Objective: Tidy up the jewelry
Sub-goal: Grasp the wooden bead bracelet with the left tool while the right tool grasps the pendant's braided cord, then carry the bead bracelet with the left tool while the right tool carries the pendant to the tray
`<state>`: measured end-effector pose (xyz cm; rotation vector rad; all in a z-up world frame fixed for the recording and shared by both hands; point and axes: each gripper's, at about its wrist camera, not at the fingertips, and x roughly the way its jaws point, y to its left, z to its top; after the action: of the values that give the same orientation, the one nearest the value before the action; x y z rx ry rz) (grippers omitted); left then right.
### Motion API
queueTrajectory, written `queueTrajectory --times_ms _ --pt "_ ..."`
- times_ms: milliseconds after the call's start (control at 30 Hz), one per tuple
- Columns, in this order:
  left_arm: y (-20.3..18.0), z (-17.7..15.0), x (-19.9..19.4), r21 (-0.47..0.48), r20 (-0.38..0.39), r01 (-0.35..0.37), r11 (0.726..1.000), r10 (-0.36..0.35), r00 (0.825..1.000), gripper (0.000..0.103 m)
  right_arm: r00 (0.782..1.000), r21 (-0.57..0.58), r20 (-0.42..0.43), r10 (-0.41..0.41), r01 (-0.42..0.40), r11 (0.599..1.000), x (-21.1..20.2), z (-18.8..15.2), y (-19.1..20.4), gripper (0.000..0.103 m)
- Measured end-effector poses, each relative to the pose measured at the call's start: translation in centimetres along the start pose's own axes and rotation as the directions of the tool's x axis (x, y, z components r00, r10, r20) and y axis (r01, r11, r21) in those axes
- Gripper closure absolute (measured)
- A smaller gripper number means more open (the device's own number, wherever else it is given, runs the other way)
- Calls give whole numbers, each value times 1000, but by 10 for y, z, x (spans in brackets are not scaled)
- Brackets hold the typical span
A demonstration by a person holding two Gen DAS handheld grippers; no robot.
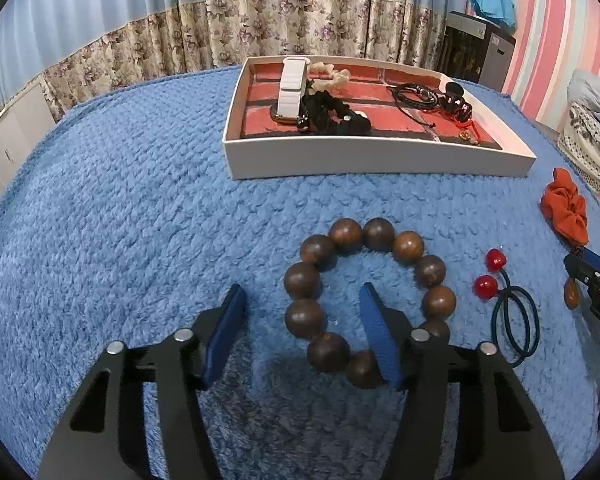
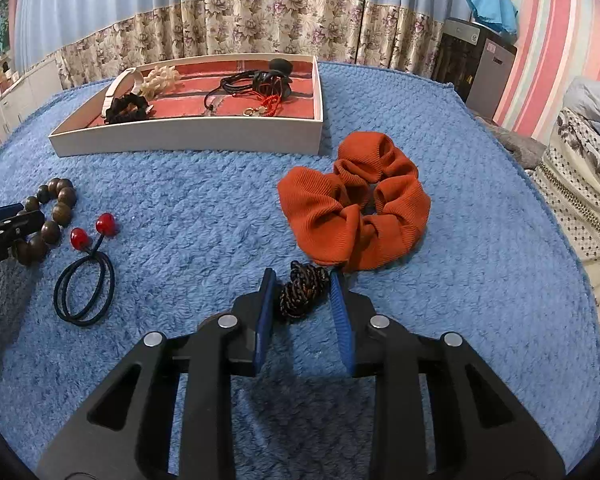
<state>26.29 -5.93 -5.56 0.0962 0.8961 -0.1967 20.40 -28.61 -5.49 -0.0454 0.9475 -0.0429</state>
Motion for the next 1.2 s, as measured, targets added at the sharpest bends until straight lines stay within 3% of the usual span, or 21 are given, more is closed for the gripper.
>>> queueTrajectory --times_ms 167,233,400,833,900,1200 --pt "-1 0 -1 9 8 -6 1000 6 1000 55 1000 1 0 -1 1 1000 0 0 0 77" --pt "-3 -1 -2 18 12 -3 1000 3 1000 64 1000 1 0 -2 2 1000 -1 0 0 77" --pt "-6 -2 -3 27 17 -18 999 18 1000 70 1000 2 -1 -4 4 1000 0 1 -1 78" --pt "-6 -2 -3 33 18 -19 999 19 1000 78 1000 14 17 16 -16 1000 -3 3 -2 80" --pt "-6 -2 -5 35 27 -25 999 24 999 83 999 11 29 21 -22 1000 -5 3 -1 80" --pt "-7 -2 -8 44 47 -38 998 36 998 84 996 7 90 23 -24 1000 -17 5 0 82"
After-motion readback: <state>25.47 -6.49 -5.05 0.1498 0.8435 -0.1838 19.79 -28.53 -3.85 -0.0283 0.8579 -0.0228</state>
